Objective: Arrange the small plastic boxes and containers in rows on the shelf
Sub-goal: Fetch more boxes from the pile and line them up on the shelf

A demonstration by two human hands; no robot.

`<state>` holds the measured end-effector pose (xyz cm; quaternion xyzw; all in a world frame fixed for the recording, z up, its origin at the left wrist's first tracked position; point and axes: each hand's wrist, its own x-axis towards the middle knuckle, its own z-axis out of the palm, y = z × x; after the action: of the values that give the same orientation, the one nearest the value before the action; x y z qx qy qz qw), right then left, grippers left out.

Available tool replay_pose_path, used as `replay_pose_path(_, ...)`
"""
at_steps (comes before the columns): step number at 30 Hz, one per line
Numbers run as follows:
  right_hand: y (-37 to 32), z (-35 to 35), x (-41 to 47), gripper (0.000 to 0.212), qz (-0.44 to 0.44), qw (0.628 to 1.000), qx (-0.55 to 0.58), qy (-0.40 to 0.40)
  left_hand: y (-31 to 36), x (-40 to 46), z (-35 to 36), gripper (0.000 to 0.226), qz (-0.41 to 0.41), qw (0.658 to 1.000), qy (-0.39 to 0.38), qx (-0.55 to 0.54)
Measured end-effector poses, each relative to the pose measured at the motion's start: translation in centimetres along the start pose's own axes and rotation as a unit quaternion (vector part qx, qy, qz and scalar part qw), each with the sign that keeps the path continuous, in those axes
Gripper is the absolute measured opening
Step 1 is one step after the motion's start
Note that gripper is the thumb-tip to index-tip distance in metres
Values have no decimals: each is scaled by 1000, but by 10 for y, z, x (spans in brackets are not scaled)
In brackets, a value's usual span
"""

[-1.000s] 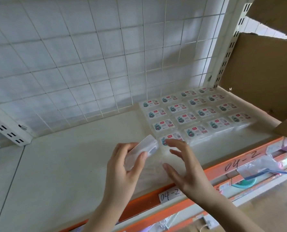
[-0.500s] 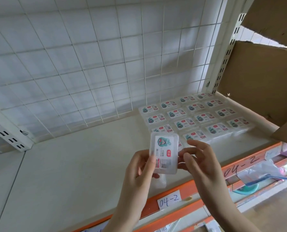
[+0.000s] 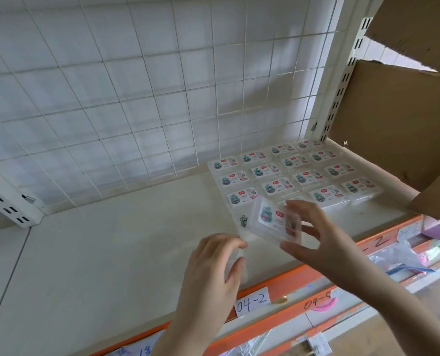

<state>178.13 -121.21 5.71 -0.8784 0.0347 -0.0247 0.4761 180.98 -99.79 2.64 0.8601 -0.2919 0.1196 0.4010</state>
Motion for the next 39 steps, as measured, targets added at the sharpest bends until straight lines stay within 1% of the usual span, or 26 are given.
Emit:
replay_pose_path(1, 5, -6, 2, 66, 9, 1000, -10, -21, -7, -3, -1, 32, -8, 1000, -4, 28)
replay_pose_path(3, 14, -14, 4, 69, 18, 997, -24, -70, -20, -8, -8, 55, -36, 998, -20, 40)
replay_pose_path(4, 18, -16, 5, 70, 21, 995, -30, -92, -25, -9, -12, 61, -52, 997, -29, 42)
replay_pose_path(7, 26, -12, 5, 70, -19, 984, -97, -146, -35, -14, -23, 68, -91, 991, -84, 55)
replay_pose_path(9, 31, -7, 4, 73, -53, 976, -136, -161, -38, -16, -26, 68, -112, 987, -100, 58)
replay_pose_path(12, 38, -2, 2, 73, -83, 974, -152, -146, -45, -23, -26, 62, -120, 989, -65, 49)
replay_pose_path(14, 42, 0, 2, 67, -93, 977, -148, -121, -49, -28, -26, 56, -134, 990, -30, 25)
replay_pose_path(17, 43, 5, 1, 57, -100, 983, -125, -88, -48, -31, -27, 48, -150, 989, -9, -5)
replay_pose_path(20, 43, 10, 0, 49, -115, 985, -110, -69, -46, -31, -28, 43, -156, 987, -12, -22)
replay_pose_path(24, 43, 15, -1, 45, -118, 986, -111, -47, -47, -31, -28, 42, -160, 987, -20, -24)
replay_pose_path(28, 45, 18, -1, 46, -120, 985, -116, -36, -47, -30, -28, 43, -156, 987, -18, -29)
replay_pose_path(34, 49, 24, -2, 45, -129, 981, -141, -15, -48, -30, -27, 38, -150, 988, -16, -34)
replay_pose_path(37, 49, 24, -2, 45, -135, 978, -158, -17, -48, -30, -27, 39, -147, 988, -12, -38)
replay_pose_path(39, 47, 24, -2, 46, -141, 980, -142, -22, -47, -29, -28, 40, -146, 988, -9, -45)
